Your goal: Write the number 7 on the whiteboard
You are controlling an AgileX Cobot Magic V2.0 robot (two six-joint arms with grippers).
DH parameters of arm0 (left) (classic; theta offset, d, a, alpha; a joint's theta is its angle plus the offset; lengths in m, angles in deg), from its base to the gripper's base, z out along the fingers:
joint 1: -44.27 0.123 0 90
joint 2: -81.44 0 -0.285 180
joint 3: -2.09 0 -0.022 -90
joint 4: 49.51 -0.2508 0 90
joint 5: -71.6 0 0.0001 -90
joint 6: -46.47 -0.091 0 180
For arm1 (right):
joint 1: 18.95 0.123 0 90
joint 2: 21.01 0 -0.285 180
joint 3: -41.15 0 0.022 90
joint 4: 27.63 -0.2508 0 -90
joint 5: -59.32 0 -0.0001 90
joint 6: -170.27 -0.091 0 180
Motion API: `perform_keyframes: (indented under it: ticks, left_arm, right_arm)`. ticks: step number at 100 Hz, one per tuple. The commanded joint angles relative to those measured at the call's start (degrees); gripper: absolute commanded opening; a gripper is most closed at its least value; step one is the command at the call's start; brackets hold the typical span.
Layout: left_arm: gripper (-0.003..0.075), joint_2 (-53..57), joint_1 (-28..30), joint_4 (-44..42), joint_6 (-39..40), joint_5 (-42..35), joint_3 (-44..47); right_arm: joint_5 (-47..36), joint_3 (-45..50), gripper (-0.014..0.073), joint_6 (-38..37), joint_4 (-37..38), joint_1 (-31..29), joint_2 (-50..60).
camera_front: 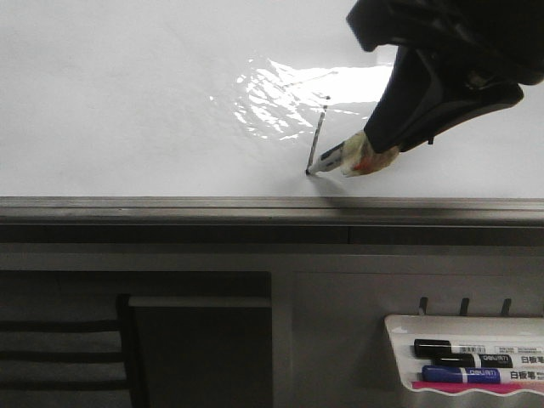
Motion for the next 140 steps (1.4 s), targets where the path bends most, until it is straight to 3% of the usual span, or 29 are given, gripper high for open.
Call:
perform_keyframes:
  ticks: [1,11,27,47,61,99,140]
  left_arm:
    - [0.0347,-1.8,-1.5,1.4,-0.5,-1.8,-2.7]
    - [0.0347,-5.6,-4.8,1.4,-3.4,2.3,-5.4]
    - [0.0347,-12.4,-11.8,1.4,-9.1,7.6,-10.8]
    - [0.0347,-18.3,-18.6,1.4,-14.5,5.7,-14.8]
    - [0.0347,-22.0,-22.0,0.9,-17.2,2.3,-16.4]
    - [0.0347,-28.9,-24.8,0.2,-18.2,-14.1,-16.7]
    - [0.0347,-32.2,-26.1,-1.2,-23.3,-15.3,-16.7]
  right_arm:
    - [-4.9,-3.0,-0.0044,-0.1,0.0,1.9,3.4]
    - [-3.9,-5.0,-0.0044,3.1,0.1,5.0,6.3]
    - [-0.9,-5.4,-0.0044,15.5,0.2,8.5,9.6]
    - [5.3,-5.4,-0.0044,33.5,0.7,9.0,10.4]
    - [7.5,-5.4,-0.0044,41.7,0.7,9.1,10.4]
    - [7.2,-5.4,-0.0044,42.9,0.7,9.7,10.4]
    - [6.1,-5.4,-0.0044,45.4,0.7,11.7,10.4]
